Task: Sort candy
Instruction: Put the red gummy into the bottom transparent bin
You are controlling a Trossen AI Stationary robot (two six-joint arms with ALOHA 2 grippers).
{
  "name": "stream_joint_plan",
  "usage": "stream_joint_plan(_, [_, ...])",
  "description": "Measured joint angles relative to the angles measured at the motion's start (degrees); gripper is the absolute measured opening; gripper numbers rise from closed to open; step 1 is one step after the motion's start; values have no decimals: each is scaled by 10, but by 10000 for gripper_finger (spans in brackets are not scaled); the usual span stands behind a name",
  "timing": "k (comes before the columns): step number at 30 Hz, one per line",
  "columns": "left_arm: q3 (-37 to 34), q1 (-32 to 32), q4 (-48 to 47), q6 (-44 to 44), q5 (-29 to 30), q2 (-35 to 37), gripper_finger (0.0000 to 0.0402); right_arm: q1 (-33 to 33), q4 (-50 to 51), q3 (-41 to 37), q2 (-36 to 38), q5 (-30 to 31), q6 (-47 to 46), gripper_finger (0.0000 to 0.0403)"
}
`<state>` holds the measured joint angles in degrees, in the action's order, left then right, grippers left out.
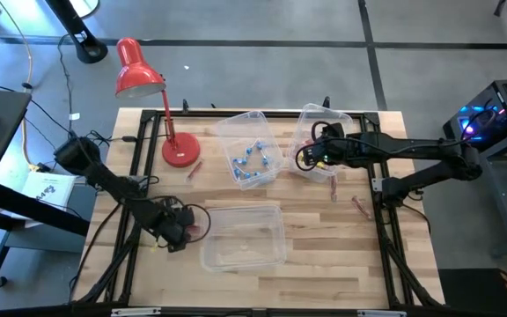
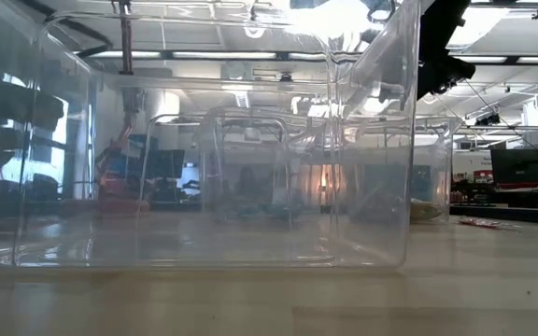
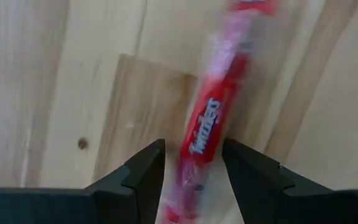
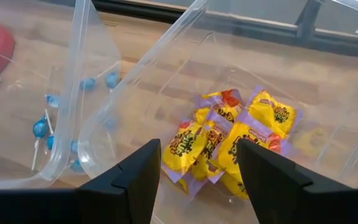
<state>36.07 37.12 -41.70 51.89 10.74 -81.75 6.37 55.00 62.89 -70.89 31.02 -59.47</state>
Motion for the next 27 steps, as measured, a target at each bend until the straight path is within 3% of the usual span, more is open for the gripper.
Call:
stream_joint_plan(4, [5,1,13,-20,-12,-36,136,0,0,0,0,1,6,206])
stream_joint_plan(9, [18,-4,-8,9,-27,-18,21,0,6,0,0,2,10,206])
stream_joint_plan(16, [55,7,-170,113,-16,124,7,0,17,0,0,2,10,206])
stream_joint_plan(19, [95,10,-222,177,34,193,6,0,20,0,0,1,10,206])
stream_joint_plan(22, [151,-2,-216,192,144,237,3,0,20,0,0,1,10,206])
stream_joint_plan(25, [202,-27,-156,120,239,242,2,0,20,0,0,1,10,206])
stream_joint_plan(27, [224,-51,-77,12,243,231,1,0,19,0,0,1,10,206])
